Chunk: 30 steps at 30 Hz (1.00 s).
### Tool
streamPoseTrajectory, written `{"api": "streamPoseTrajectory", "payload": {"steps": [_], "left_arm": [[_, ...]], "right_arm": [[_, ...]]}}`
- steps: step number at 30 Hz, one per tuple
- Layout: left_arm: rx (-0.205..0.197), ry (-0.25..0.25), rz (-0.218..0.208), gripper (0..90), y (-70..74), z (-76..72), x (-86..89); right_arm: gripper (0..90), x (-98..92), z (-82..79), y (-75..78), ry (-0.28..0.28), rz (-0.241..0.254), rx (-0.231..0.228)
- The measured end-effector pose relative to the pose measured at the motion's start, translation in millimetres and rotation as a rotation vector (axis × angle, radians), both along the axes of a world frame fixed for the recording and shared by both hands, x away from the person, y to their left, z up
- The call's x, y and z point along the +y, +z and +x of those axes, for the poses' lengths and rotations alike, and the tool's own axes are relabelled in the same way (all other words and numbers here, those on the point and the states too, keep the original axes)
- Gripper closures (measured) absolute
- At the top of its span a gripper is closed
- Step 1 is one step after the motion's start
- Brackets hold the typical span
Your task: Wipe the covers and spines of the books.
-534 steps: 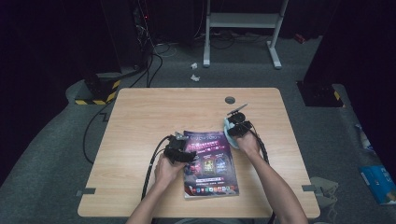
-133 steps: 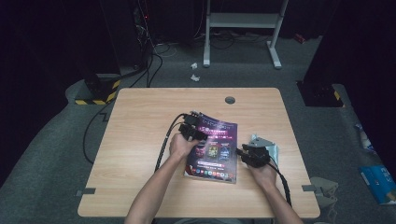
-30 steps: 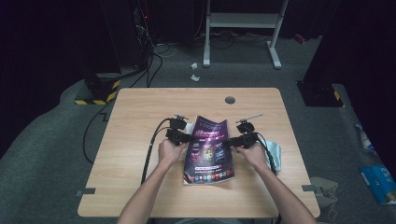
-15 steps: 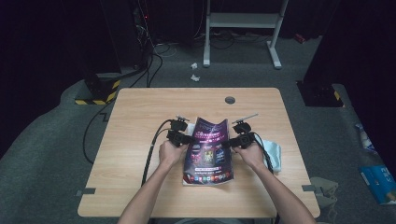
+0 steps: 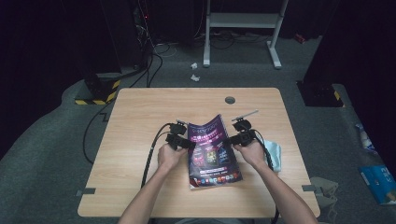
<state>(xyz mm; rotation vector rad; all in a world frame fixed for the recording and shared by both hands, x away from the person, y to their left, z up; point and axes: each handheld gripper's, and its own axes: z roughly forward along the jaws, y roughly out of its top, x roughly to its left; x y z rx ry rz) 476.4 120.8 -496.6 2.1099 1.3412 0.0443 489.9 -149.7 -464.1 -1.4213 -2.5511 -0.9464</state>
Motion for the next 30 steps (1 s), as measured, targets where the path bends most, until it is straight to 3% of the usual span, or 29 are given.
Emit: {"api": "streamPoseTrajectory", "payload": {"steps": [4,9,14,17,20,26,30], "left_arm": [[0.005,0.001,0.003,50.3,-0.9,-2.2,3.2],[-0.032,0.027,0.009,43.1,-2.2,-10.9,14.2],[-0.059,0.028,0.046,38.5,-2.5,-17.9,20.5],[-0.088,0.039,0.071,36.6,-3.4,-22.3,22.8],[-0.103,0.048,0.129,36.5,-5.8,-25.2,24.0],[-0.159,0.090,0.133,36.6,-10.3,-33.2,33.3],[-0.205,0.099,0.166,36.2,-13.0,-39.4,39.3]], "right_arm": [[82.8,-1.4,-0.5,4.4,-0.016,-0.002,-0.005],[83.8,0.3,-1.4,19.1,-0.013,-0.035,-0.022],[83.8,4.3,-3.9,29.8,0.012,-0.048,-0.044],[83.8,5.4,-4.8,36.0,0.019,-0.048,-0.049],[83.9,4.5,-5.7,40.3,0.027,-0.054,-0.060],[83.9,0.0,-6.1,55.9,0.028,-0.068,-0.083],[83.9,-2.3,-6.8,67.9,0.030,-0.079,-0.095]]}}
